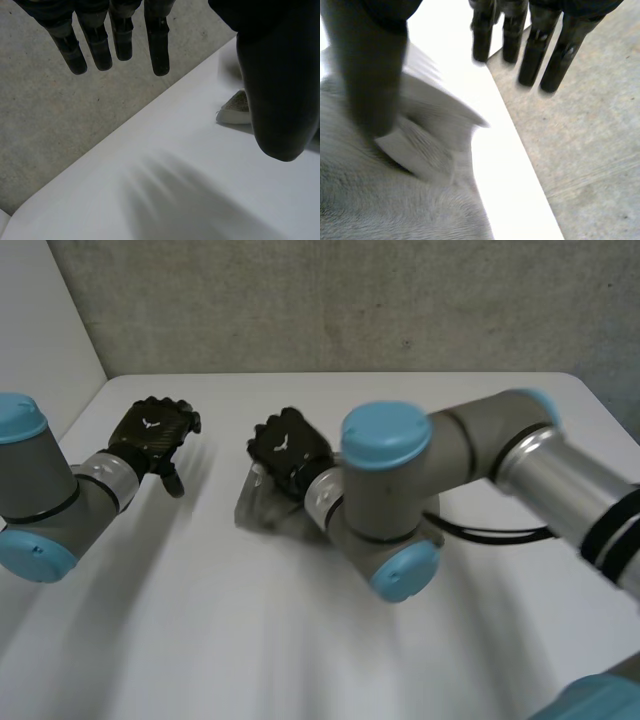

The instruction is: Fold the towel.

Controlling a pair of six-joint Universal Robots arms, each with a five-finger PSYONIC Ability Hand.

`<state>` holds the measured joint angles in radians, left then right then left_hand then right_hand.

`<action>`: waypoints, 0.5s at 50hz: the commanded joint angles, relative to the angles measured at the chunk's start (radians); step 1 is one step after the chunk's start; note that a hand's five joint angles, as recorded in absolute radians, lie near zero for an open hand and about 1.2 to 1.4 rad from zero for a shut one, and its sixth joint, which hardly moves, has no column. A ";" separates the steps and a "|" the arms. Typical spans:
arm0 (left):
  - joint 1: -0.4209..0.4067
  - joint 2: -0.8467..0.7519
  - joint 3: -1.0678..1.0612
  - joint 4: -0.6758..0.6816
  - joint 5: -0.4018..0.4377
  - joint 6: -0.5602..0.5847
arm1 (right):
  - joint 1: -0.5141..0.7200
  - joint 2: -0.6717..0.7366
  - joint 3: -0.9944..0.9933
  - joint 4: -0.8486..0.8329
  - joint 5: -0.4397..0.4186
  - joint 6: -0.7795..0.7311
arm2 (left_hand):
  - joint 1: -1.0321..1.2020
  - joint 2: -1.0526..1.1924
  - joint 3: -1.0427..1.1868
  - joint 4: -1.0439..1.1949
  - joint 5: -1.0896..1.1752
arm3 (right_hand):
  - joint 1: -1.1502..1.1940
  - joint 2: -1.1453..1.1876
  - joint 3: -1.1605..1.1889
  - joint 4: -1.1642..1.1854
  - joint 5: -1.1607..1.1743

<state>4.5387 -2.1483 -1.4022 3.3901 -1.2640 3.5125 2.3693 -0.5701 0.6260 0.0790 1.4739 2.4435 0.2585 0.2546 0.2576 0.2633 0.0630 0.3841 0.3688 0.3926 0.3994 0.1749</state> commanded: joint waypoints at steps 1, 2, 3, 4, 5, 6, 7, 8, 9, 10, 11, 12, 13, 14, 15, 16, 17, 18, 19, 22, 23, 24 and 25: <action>-0.004 0.001 -0.001 0.000 0.000 0.000 | 0.005 0.035 -0.012 0.004 0.103 0.003 | -0.054 -0.050 -0.053 -0.059 -0.033 | -0.210 -0.194 -0.218 -0.225 -0.175; -0.006 0.001 -0.001 0.000 0.000 0.000 | -0.007 0.007 0.027 0.005 0.114 0.011 | -0.054 -0.050 -0.053 -0.059 -0.033 | -0.210 -0.194 -0.218 -0.225 -0.175; -0.006 0.001 -0.001 0.000 0.000 0.000 | -0.007 0.007 0.027 0.005 0.114 0.011 | -0.054 -0.050 -0.053 -0.059 -0.033 | -0.210 -0.194 -0.218 -0.225 -0.175; -0.009 0.001 -0.001 0.000 0.002 0.000 | -0.019 -0.035 0.087 0.005 0.120 0.014 | -0.054 -0.050 -0.053 -0.059 -0.033 | -0.210 -0.194 -0.218 -0.225 -0.175; -0.015 0.001 0.000 0.000 0.002 0.000 | -0.040 -0.087 0.163 0.005 0.118 0.023 | -0.054 -0.050 -0.053 -0.059 -0.033 | -0.210 -0.194 -0.218 -0.225 -0.175; -0.015 0.001 0.000 0.000 0.002 0.000 | -0.041 -0.088 0.164 0.005 0.118 0.023 | -0.054 -0.050 -0.053 -0.059 -0.033 | -0.210 -0.194 -0.218 -0.225 -0.175; -0.027 0.001 0.005 0.000 0.002 0.000 | -0.076 -0.147 0.258 0.002 0.112 0.035 | -0.054 -0.050 -0.053 -0.059 -0.033 | -0.210 -0.194 -0.218 -0.225 -0.175; -0.042 0.001 0.006 0.000 0.002 0.000 | -0.114 -0.207 0.356 -0.007 0.105 0.058 | -0.051 -0.047 -0.050 -0.056 -0.030 | -0.210 -0.194 -0.218 -0.225 -0.175; -0.043 0.001 0.006 0.000 0.002 0.000 | -0.114 -0.208 0.357 -0.007 0.105 0.058 | -0.051 -0.047 -0.050 -0.056 -0.030 | -0.210 -0.194 -0.218 -0.225 -0.175; -0.059 0.001 0.008 0.000 0.002 0.000 | -0.149 -0.262 0.444 -0.025 0.103 0.086 | -0.051 -0.047 -0.050 -0.056 -0.030 | -0.210 -0.194 -0.218 -0.225 -0.175; -0.059 0.001 0.008 0.000 0.002 0.000 | -0.183 -0.307 0.530 -0.051 0.097 0.116 | -0.051 -0.047 -0.050 -0.056 -0.030 | -0.210 -0.194 -0.218 -0.225 -0.175; -0.078 0.001 0.008 0.000 0.003 -0.003 | -0.183 -0.307 0.531 -0.051 0.097 0.117 | -0.051 -0.047 -0.050 -0.056 -0.030 | -0.210 -0.194 -0.218 -0.225 -0.175; -0.099 0.001 0.008 0.000 0.006 -0.013 | -0.214 -0.342 0.608 -0.080 0.088 0.141 | -0.051 -0.047 -0.050 -0.056 -0.030 | -0.210 -0.194 -0.218 -0.225 -0.175; -0.099 0.001 0.008 0.000 0.006 -0.014 | -0.214 -0.343 0.609 -0.081 0.088 0.141 | -0.051 -0.047 -0.050 -0.056 -0.030 | -0.210 -0.194 -0.218 -0.225 -0.175; -0.124 0.001 0.008 -0.002 0.015 -0.033 | -0.244 -0.376 0.686 -0.109 0.068 0.163 | -0.042 -0.038 -0.041 -0.047 -0.021 | -0.210 -0.194 -0.218 -0.225 -0.175; -0.150 0.001 0.006 0.000 0.029 -0.059 | -0.275 -0.404 0.754 -0.134 0.042 0.176 | -0.036 -0.032 -0.035 -0.041 -0.015 | -0.210 -0.194 -0.218 -0.225 -0.175; -0.150 0.001 0.006 0.000 0.029 -0.060 | -0.275 -0.404 0.755 -0.134 0.042 0.177 | -0.036 -0.032 -0.035 -0.041 -0.015 | -0.210 -0.194 -0.218 -0.225 -0.175; -0.174 -0.002 0.006 -0.002 0.050 -0.091 | -0.304 -0.424 0.814 -0.155 0.014 0.184 | -0.033 -0.029 -0.032 -0.038 -0.012 | -0.210 -0.194 -0.218 -0.225 -0.175; -0.197 -0.010 0.008 -0.002 0.070 -0.130 | -0.330 -0.438 0.861 -0.175 -0.013 0.187 | -0.030 -0.026 -0.029 -0.035 -0.009 | -0.210 -0.194 -0.218 -0.225 -0.175; -0.219 -0.015 0.011 -0.002 0.091 -0.167 | -0.366 -0.442 0.925 -0.208 -0.049 0.189 | -0.024 -0.020 -0.024 -0.029 -0.004 | -0.210 -0.194 -0.218 -0.225 -0.175; -0.237 -0.027 0.015 0.000 0.104 -0.197 | -0.366 -0.442 0.925 -0.208 -0.049 0.189 | -0.022 -0.018 -0.021 -0.026 -0.001 | -0.210 -0.194 -0.218 -0.225 -0.175; -0.257 -0.051 0.028 0.001 0.107 -0.220 | -0.375 -0.442 0.942 -0.220 -0.056 0.190 | -0.010 -0.006 -0.009 -0.015 0.011 | -0.210 -0.194 -0.218 -0.225 -0.175; -0.257 -0.051 0.028 0.001 0.107 -0.221 | -0.375 -0.442 0.942 -0.220 -0.056 0.190 | -0.010 -0.006 -0.009 -0.015 0.011 | -0.210 -0.194 -0.218 -0.225 -0.175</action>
<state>4.3471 -2.1590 -1.3919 3.3893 -1.1991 3.3903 2.0417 -1.0056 1.4837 -0.0934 1.4672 2.6296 0.2585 0.2546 0.2577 0.2633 0.0642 0.2230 0.2337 0.2391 0.2454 0.0534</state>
